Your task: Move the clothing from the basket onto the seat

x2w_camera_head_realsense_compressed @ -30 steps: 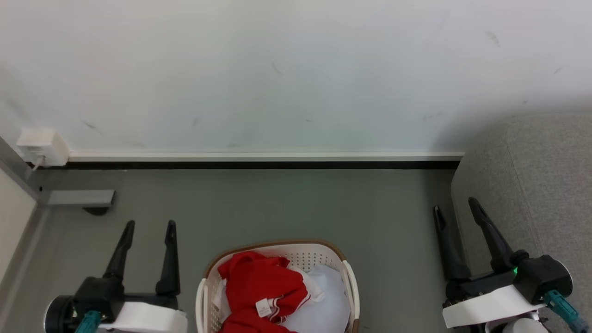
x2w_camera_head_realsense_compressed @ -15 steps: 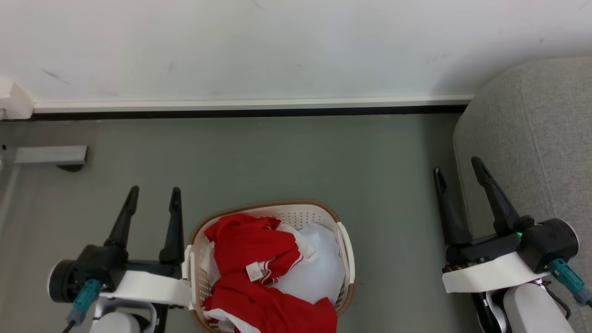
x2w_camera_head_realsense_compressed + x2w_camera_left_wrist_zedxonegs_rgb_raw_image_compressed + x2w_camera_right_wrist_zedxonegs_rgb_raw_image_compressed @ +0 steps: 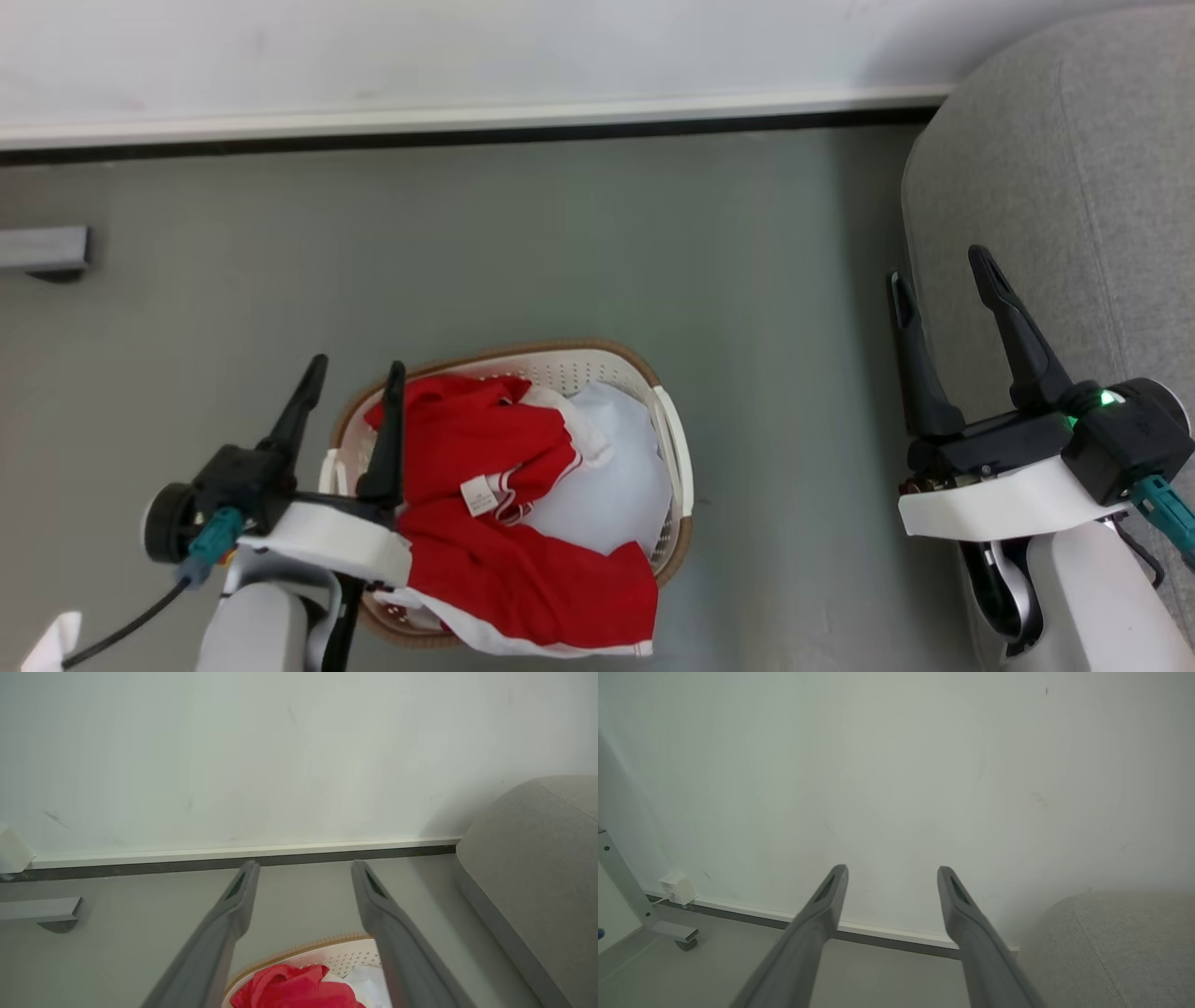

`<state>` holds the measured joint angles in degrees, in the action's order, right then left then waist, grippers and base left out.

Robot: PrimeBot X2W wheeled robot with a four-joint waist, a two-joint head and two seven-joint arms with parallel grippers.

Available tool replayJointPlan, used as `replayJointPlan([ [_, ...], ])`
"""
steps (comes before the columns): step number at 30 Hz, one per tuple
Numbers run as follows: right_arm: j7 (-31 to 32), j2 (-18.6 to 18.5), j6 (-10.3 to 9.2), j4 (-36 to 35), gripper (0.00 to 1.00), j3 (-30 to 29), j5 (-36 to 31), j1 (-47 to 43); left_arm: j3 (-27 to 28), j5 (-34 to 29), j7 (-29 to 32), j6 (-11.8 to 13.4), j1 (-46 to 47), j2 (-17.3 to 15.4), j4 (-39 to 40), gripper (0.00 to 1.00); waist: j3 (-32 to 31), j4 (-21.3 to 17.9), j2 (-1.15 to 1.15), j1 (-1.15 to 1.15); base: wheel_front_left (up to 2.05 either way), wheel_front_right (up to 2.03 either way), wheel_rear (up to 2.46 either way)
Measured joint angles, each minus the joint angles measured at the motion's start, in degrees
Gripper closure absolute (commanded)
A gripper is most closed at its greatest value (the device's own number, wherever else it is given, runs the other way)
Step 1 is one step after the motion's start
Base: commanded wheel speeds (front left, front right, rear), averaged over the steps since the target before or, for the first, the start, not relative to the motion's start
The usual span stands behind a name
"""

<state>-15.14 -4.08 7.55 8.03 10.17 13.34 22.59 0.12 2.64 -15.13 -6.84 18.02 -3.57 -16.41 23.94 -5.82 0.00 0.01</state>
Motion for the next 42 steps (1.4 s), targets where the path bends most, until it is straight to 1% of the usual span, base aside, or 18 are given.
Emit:
replayJointPlan([
  [4, 0.0, 0.2, 0.00, -0.4, 0.00, -0.3, -0.1, 0.9, -1.7, 0.6, 0.0, -0.3, 2.7, -1.1, -6.1, 0.00, 2.2, -0.5, 0.00, 0.00, 0.00, 0.00, 0.00],
  [8, 0.0, 0.5, 0.00, -0.6, 0.00, -0.9, -0.2, 1.7, -3.7, 2.4, 0.2, -0.5, 5.4, -2.0, -15.8, 0.00, 4.1, -1.3, 0.00, 0.00, 0.00, 0.00, 0.00],
  [10, 0.0, 0.6, 0.00, -1.0, 0.00, -1.6, -0.2, 2.4, -5.2, 2.7, 1.2, -0.6, 7.5, -2.6, -19.6, 0.00, 5.1, -1.8, 0.00, 0.00, 0.00, 0.00, 0.00],
  [14, 0.0, 0.7, 0.00, -1.7, 0.00, -2.6, -0.2, 3.6, -9.8, 5.3, 3.9, -0.7, 11.3, -3.6, -25.6, 0.00, 7.3, -2.9, 0.00, 0.00, 0.00, 0.00, 0.00],
  [17, 0.0, 0.9, 0.00, -2.1, 0.00, -2.7, -0.2, 4.5, -12.9, 6.6, 6.2, -0.7, 13.9, -4.6, -29.3, 0.00, 8.9, -3.8, 0.00, 0.00, 0.00, 0.00, 0.00],
  [20, 0.0, 1.0, 0.00, -2.4, 0.00, -2.7, -0.1, 5.2, -15.6, 9.4, 8.8, -0.7, 16.3, -5.4, -32.7, 0.00, 10.4, -4.8, 0.00, -0.01, 0.00, 0.00, 0.00],
  [24, 0.0, 1.1, 0.00, -2.7, 0.00, -3.0, 0.2, 6.1, -19.3, 13.2, 13.7, -0.7, 18.8, -5.9, -37.1, 0.00, 12.3, -6.2, 0.00, -0.01, 0.00, 0.00, 0.00],
  [28, 0.0, 1.1, 0.00, -3.2, 0.00, -3.9, 1.1, 6.7, -22.9, 15.3, 19.4, -0.7, 21.1, -7.0, -41.1, 0.00, 13.9, -7.5, 0.00, -0.01, 0.00, 0.00, 0.00],
  [32, 0.0, 1.1, 0.00, -3.8, 0.00, -3.9, 2.1, 7.1, -25.1, 16.5, 24.3, -0.7, 23.6, -8.3, -44.7, 0.00, 15.4, -8.6, 0.00, -0.01, 0.00, 0.00, 0.00],
  [37, 0.0, 1.1, 0.00, -4.4, 0.00, -3.7, 3.1, 7.8, -26.6, 18.0, 28.4, -0.7, 26.5, -9.2, -48.6, 0.00, 17.6, -9.8, 0.00, -0.01, 0.00, 0.00, 0.00],
  [42, 0.0, 1.2, 0.00, -4.5, 0.00, -3.7, 4.0, 8.7, -28.6, 18.1, 32.3, -0.7, 29.3, -10.1, -52.3, 0.00, 19.7, -11.0, 0.00, -0.01, 0.00, 0.00, 0.00],
])
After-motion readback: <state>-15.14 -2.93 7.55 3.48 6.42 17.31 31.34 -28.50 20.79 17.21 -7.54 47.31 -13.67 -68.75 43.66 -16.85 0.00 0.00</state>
